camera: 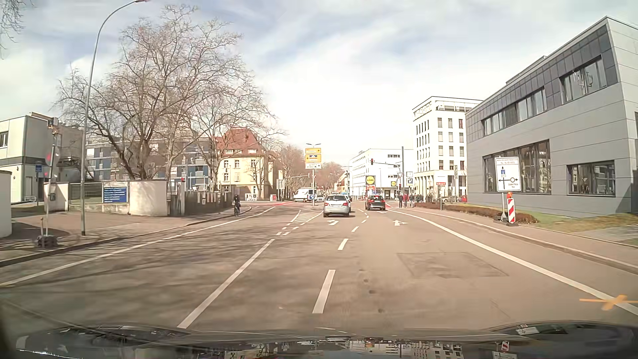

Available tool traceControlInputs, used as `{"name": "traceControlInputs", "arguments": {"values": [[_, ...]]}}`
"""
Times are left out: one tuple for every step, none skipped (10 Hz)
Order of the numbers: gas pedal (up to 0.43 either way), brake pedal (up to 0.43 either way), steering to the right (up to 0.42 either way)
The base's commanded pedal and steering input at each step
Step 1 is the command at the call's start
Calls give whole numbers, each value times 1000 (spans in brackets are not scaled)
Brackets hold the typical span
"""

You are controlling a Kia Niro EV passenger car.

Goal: Follow the waypoints while adhering to traffic rules and regulations

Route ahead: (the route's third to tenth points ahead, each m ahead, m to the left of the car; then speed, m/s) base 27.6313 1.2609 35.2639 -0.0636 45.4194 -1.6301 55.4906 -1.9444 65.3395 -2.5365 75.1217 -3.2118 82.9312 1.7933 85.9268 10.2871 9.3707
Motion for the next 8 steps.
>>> {"name": "traceControlInputs", "arguments": {"values": [[0,0,6],[0,0,6],[0,6,6],[0,30,6],[0,49,6],[0,61,7],[0,85,7],[0,110,7]]}}
